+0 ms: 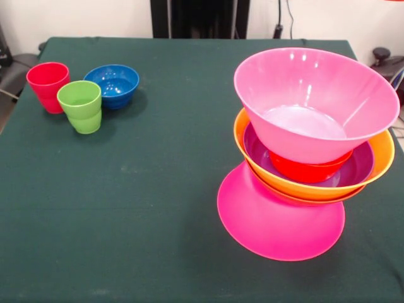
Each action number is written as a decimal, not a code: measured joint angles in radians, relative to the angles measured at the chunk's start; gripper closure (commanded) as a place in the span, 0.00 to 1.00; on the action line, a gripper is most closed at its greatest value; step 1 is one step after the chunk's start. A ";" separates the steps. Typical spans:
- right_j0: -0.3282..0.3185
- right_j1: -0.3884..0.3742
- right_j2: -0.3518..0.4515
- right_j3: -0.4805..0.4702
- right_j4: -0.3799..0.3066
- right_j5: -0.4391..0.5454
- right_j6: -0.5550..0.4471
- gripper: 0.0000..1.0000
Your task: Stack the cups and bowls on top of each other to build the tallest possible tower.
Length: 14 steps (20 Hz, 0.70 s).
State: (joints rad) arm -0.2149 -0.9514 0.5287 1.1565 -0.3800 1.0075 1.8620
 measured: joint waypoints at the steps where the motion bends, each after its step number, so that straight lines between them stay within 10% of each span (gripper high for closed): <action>1: 0.002 0.000 -0.007 0.000 0.000 -0.010 0.000 1.00; 14: 0.051 0.002 -0.146 0.055 -0.004 -0.200 0.035 1.00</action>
State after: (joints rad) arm -0.1642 -0.9492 0.3822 1.2114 -0.3836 0.8072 1.8971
